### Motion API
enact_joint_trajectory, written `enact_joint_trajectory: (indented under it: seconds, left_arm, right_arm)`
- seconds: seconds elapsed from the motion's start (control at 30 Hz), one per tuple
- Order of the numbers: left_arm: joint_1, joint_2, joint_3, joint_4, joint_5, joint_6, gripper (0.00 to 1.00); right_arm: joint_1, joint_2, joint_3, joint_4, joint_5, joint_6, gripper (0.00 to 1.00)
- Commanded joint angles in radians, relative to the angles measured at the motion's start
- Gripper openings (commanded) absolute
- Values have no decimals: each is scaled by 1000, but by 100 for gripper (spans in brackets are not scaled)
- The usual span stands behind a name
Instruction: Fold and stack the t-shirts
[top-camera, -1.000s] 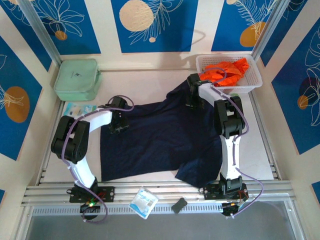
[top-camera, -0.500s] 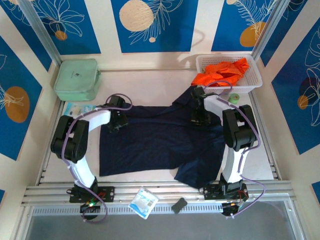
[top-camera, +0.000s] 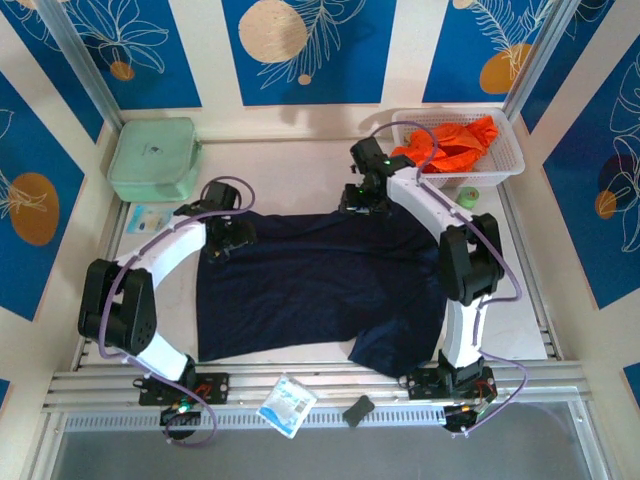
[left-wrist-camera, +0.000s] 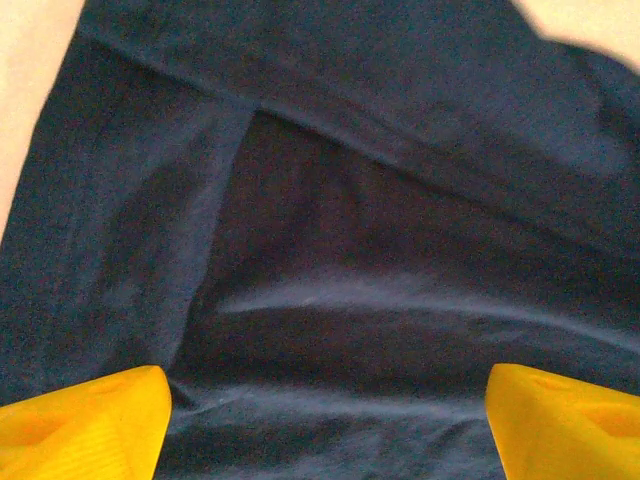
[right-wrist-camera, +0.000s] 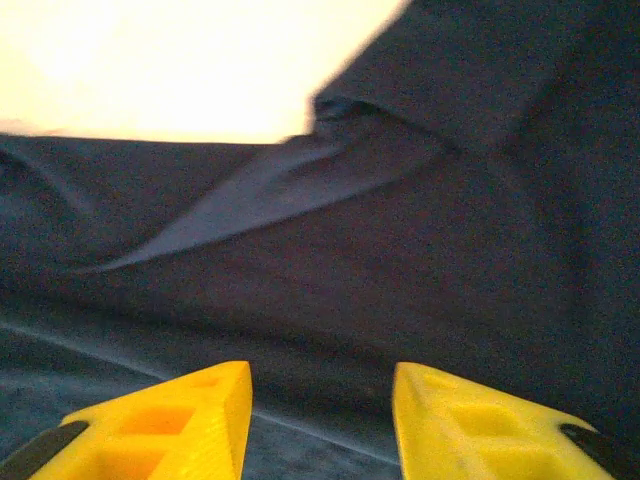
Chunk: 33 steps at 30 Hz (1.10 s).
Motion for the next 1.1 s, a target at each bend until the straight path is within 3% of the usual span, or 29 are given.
enact_joint_trajectory:
  seconds: [0.0,0.17,0.3,0.6,1.07]
  left_arm:
    - [-2,9,31,-49,30,19,82]
    - [10,47,50,-24,6,9,83]
    - [67,77,66,21,21,-23,76]
    - [188,228,140,107,109,-92,65]
    - [233,365,239,110,73,-85,57]
  right_arm:
    - [12,121,49,-33,-160,74,45]
    - [19,228,131,-12,-217,142,48]
    - [35,234,128,-8,-187,153,47]
    - [35,149,-57,49,-148,161,40]
    - [29,81,-191,95,-147,161,33]
